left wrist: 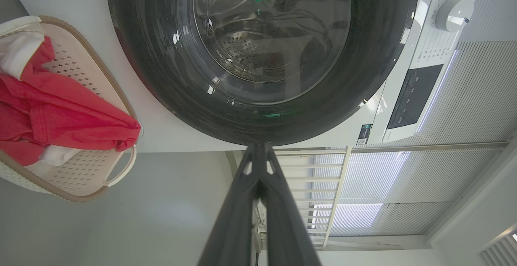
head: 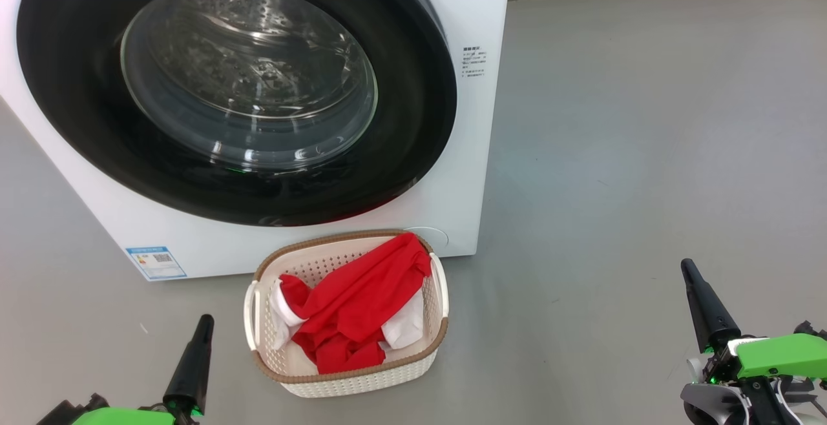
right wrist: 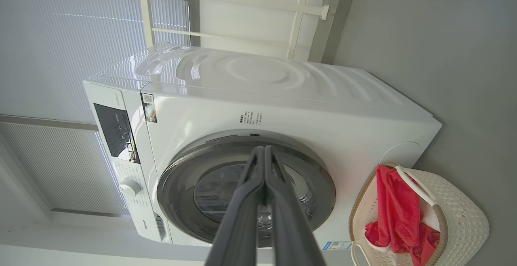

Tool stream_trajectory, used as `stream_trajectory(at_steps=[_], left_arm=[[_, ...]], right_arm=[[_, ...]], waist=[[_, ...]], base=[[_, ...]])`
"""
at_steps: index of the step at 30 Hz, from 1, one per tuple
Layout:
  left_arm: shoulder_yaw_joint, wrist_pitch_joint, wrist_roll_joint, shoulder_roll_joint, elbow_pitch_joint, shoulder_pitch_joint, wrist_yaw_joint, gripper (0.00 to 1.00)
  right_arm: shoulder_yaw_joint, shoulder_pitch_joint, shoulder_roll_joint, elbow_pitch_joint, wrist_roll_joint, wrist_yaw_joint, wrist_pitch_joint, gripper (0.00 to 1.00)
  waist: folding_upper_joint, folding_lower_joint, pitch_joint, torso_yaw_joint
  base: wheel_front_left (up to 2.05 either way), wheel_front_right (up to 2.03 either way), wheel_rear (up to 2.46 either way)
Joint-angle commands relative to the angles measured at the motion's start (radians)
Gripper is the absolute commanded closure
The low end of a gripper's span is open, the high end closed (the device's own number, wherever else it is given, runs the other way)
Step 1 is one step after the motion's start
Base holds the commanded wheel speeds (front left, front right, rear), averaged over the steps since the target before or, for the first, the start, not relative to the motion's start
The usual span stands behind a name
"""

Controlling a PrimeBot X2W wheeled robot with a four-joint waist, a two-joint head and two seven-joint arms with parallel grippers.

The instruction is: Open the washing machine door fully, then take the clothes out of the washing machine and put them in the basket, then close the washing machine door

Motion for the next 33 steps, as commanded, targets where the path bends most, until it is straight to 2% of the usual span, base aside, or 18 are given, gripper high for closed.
stream_trajectory(at_steps=[1, 33], left_arm=[[0.036, 0.005, -0.007, 0.009, -0.02, -0.04, -0.007, 1.0], [0.036, 0.005, -0.007, 0.009, -0.021, -0.04, -0.007, 1.0]], right_arm=[[0.02, -0.041, -0.011, -0.025, 0.002, -0.001, 0.006, 1.0], [0.012, -0.041, -0.005, -0.025, -0.005, -0.001, 0.013, 1.0]], waist=[[0.0, 0.0, 0.0, 0.0], [0.0, 0.0, 0.0, 0.0]], base=[[0.0, 0.0, 0.0], [0.0, 0.0, 0.0]])
